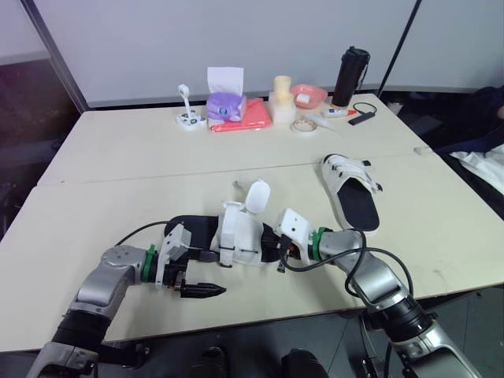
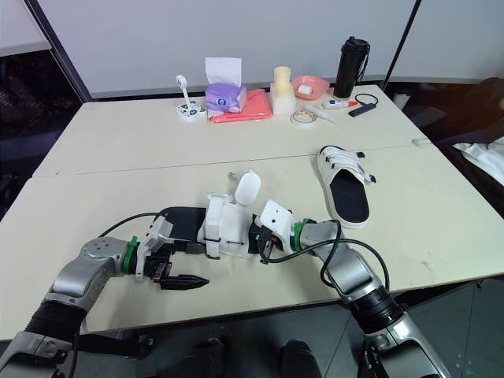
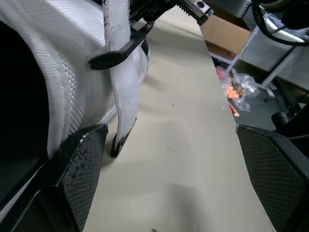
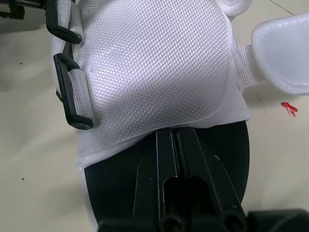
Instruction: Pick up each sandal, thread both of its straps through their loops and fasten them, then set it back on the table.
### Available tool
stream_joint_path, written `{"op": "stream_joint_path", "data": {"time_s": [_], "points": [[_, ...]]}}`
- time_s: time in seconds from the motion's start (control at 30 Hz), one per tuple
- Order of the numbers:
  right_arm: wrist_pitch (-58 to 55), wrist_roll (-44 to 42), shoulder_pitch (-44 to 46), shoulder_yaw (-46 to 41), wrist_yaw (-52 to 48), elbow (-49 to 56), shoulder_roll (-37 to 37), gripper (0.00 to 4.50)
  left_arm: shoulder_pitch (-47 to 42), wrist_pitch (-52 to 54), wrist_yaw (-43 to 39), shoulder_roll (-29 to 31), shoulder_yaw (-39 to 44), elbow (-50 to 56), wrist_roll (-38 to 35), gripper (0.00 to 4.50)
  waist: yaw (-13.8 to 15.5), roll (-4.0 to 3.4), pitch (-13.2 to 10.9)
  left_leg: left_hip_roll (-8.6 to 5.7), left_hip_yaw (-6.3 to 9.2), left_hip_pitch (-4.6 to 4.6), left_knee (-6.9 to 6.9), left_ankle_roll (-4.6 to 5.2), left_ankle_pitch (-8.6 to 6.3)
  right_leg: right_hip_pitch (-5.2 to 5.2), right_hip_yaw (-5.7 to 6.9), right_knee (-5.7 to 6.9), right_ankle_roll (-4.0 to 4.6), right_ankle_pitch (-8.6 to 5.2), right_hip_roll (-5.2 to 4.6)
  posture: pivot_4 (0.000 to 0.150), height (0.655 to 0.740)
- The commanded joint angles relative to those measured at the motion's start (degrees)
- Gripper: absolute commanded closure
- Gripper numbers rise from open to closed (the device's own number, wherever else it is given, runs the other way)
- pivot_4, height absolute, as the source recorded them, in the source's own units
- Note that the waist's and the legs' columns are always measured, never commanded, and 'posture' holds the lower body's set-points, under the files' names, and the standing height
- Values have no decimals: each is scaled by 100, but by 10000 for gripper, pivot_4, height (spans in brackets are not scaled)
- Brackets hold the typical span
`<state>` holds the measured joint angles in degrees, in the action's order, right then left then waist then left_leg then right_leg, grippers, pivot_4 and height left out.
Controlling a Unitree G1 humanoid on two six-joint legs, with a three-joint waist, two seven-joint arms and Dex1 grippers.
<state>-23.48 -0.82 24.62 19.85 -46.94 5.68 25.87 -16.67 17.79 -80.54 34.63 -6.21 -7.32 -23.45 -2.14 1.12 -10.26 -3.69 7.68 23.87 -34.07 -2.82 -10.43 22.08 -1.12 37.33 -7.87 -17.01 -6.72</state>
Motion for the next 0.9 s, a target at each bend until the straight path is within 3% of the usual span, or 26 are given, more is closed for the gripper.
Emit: {"op": "stream_joint_path", "data": {"time_s": [0.03, 0.17, 0.27, 0.5, 0.63, 0.73, 0.9], "points": [[-166, 92, -163, 125, -4, -43, 45, 45000, -150, 24, -36, -115, -99, 100, -68, 748, 1, 0, 0, 0, 0, 0, 0, 0, 0, 0, 0, 0, 0, 0, 0, 1500, 7400], [-190, 92, -170, 118, 6, -27, 42, 45000, -213, 68, -19, -200, -117, 52, -73, 748, 10, 0, 0, -1, 0, 0, -1, 0, 0, -1, 0, 0, 0, 0, 0, 1500, 7400], [-192, 90, -191, 113, 15, -16, 49, 45000, -243, 75, 9, -241, -118, 11, -82, 8778, 11, 0, 0, -1, 0, 0, 0, 0, 0, 0, 0, 0, 0, 0, 0, 1500, 7400], [-201, 82, -200, 121, 29, -8, 31, 45000, -249, 171, 26, -196, -105, 24, -110, 44600, 11, 0, 0, -1, 0, 0, 1, 0, 0, -1, 0, -1, 0, 0, 0, 1500, 7400], [-192, 77, -194, 117, 19, -20, 36, 45000, -116, 680, -262, 155, -183, 429, -314, 44600, -1, 0, 0, -1, 0, 1, 2, 0, 0, 0, 0, -1, 0, 0, 0, 1500, 7400], [-182, 82, -177, 113, 7, -35, 54, 45000, 93, 1142, -780, 745, -363, 975, -480, 44600, -22, -3, 0, 0, -1, 3, 10, 0, 0, 3, -1, -3, 0, -1, 0, 1500, 7400], [-170, 85, -160, 89, -11, -55, 85, 45000, 301, 1223, -1189, 1434, -587, 1566, -568, 44600, -14, -6, -2, 2, -1, 2, 15, 0, 0, 4, -1, -10, 9, -5, 0, 1500, 7400]]}}
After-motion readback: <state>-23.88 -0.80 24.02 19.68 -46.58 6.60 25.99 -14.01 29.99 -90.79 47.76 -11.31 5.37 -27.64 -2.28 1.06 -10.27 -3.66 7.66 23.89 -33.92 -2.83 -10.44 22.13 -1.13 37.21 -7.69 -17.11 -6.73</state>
